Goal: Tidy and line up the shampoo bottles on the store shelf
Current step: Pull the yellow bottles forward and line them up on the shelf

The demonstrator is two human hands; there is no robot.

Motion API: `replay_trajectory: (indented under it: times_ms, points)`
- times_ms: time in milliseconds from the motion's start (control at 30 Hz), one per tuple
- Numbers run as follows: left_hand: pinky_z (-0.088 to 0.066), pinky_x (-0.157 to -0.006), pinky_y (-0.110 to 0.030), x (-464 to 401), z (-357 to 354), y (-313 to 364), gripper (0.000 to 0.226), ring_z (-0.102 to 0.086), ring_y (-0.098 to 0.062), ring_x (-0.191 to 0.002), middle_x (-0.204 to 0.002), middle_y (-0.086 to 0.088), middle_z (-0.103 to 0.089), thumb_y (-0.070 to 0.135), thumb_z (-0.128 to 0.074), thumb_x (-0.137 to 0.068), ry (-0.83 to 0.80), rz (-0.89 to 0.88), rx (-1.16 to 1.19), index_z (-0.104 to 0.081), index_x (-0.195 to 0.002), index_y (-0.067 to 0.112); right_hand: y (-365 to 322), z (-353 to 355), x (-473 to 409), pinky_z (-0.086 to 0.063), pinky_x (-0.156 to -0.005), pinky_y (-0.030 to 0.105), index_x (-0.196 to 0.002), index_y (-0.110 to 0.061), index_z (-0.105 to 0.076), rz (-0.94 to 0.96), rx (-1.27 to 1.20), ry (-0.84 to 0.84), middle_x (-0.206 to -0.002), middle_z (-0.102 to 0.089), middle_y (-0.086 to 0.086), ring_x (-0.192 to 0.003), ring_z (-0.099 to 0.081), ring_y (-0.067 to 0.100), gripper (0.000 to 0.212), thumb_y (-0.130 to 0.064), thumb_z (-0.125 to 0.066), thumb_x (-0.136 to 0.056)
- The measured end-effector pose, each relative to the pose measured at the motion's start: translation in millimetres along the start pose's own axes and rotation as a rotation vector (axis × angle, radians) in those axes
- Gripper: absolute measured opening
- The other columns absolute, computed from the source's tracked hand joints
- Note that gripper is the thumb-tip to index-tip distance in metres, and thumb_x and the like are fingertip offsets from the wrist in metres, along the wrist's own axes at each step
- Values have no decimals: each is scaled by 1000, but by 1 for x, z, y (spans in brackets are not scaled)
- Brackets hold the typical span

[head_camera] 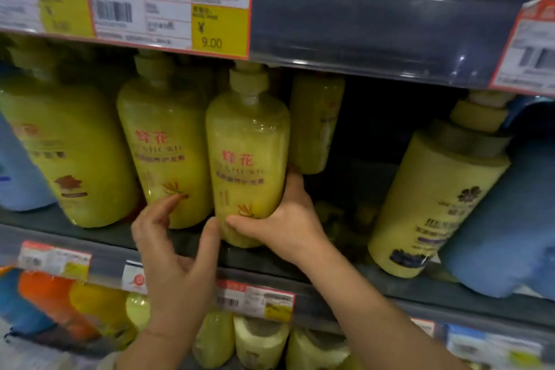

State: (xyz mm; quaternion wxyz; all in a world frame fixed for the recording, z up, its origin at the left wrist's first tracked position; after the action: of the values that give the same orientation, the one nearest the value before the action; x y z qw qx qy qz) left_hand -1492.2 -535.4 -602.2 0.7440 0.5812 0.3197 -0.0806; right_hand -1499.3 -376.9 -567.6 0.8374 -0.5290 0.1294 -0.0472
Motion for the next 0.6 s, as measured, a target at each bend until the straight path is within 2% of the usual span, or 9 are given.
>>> replay_trajectory:
  times_ms: [100,133,200,267,400,467,600]
  points:
    - [-38,-104,-48,-13,10,-3,67,-41,-30,-123,-127,-4,-36,42,-64,-72,48,61,5,-37,-129,19,7,18,11,-39,-74,7,-119,-32,-32,-25,58,53,-94,-43,-29,-96,-49,-1,87,-32,-88,-53]
    - [-37,-105,-48,-18,11,-3,76,-39,-30,-125,-130,-7,-35,41,-68,-71,33,98,-12,-34,-133,13,10,24,15,-40,-74,7,-119,-31,-32,-37,60,60,-96,-46,-27,-97,-52,1,87,-30,-88,-52]
    - [-32,-108,-37,-29,10,-1,89,-33,-27,-129,-137,-13,-32,34,-77,-69,-20,157,-64,-28,-138,6,11,35,22,-44,-67,5,-119,-32,-31,-66,78,52,-99,-50,-22,-92,-55,0,87,-26,-88,-53]
    - [-27,-106,-27,-42,7,-2,95,-30,-22,-131,-140,-13,-30,27,-81,-67,-64,205,-80,-24,-140,5,10,42,29,-43,-62,-1,-117,-34,-30,-86,77,42,-97,-49,-25,-85,-51,-7,85,-23,-87,-56]
    - [-37,-106,-38,-63,-2,-26,100,-43,-22,-121,-128,-6,-45,38,-85,-55,-116,358,-4,-31,-134,7,20,43,37,-46,-65,1,-120,-37,-31,-112,22,71,-104,-53,-24,-90,-55,-10,84,-17,-85,-59]
    - [-40,-100,-34,-65,-6,-34,97,-47,-16,-110,-120,1,-48,37,-86,-53,-131,422,46,-33,-131,11,24,37,42,-45,-67,1,-126,-35,-30,-106,26,131,-105,-51,-27,-90,-52,-16,87,-19,-85,-60]
    - [-36,-92,-26,-65,-8,-38,98,-46,-12,-106,-116,6,-46,35,-87,-52,-132,379,57,-33,-131,16,24,30,47,-38,-77,7,-132,-32,-25,-32,159,278,-107,-40,-34,-97,-43,-19,105,-33,-88,-47]
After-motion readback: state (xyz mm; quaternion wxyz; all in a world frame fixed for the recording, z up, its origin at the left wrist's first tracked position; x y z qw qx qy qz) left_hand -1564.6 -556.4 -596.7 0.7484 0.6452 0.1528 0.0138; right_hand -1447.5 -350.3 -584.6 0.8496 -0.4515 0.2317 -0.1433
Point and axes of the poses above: each hand's wrist, its own x-axis away from the middle knuckle, its own z-axis out of the back of the hand, y = z × x, the point moved 4 cm from there along -x, towards the middle knuckle
